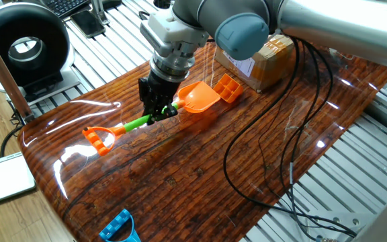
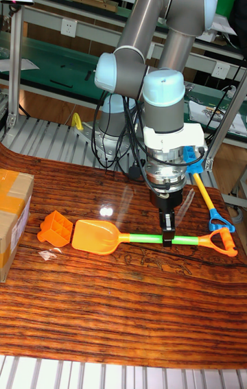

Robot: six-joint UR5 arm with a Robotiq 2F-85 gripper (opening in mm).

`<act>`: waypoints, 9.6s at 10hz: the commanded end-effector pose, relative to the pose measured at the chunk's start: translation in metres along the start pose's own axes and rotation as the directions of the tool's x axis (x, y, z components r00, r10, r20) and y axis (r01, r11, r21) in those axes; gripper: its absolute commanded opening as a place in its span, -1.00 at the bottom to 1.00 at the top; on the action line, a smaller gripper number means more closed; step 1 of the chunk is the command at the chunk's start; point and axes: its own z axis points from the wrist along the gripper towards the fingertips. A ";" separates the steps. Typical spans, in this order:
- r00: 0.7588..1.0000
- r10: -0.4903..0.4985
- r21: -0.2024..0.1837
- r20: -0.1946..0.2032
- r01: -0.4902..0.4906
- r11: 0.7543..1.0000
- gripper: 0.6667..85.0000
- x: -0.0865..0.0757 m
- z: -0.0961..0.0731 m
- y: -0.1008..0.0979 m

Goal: Use a shovel to scoop up an object

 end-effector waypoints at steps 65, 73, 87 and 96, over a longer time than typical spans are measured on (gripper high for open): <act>0.993 0.060 -0.015 0.098 -0.059 0.998 -0.98 0.006 0.003 0.003; 0.991 0.060 -0.020 0.119 -0.058 0.998 -0.98 0.002 0.001 0.004; 0.990 0.054 -0.033 0.128 -0.050 0.998 -0.98 -0.001 0.001 0.007; 0.982 0.095 -0.025 0.164 -0.092 0.995 -0.98 -0.010 0.000 0.003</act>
